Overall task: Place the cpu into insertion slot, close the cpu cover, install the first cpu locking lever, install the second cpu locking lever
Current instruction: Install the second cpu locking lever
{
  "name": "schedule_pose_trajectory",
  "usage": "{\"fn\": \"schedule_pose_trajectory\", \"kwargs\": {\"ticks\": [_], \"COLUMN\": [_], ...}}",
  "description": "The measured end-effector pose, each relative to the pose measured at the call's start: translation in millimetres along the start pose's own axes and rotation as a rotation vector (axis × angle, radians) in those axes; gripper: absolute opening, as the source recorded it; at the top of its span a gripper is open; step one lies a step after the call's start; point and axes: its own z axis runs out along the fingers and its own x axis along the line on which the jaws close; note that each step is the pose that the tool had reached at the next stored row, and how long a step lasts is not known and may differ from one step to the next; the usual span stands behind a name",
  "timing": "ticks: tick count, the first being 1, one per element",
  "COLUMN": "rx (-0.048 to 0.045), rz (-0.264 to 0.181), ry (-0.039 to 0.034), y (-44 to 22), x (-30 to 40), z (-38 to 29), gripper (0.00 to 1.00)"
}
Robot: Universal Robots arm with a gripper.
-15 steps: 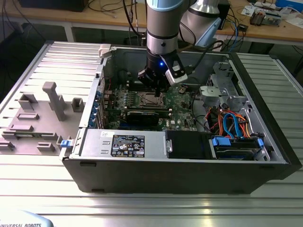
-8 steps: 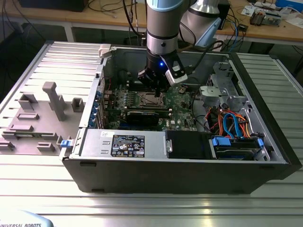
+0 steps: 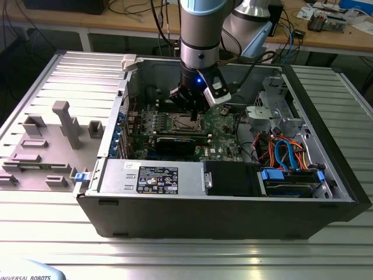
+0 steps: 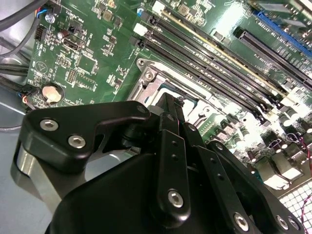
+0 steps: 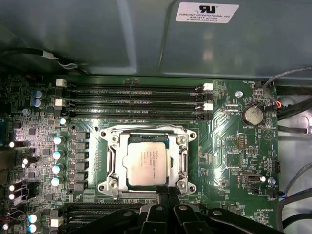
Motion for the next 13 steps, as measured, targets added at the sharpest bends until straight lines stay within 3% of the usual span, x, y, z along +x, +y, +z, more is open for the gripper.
{"fn": "schedule_pose_trajectory", "kwargs": {"ticks": [13], "rx": [0.0000], "rz": [0.000], "ry": [-0.0001], "y": [-8.9], "x": [0.2], "z": [-0.6], "gripper": [0.11]}}
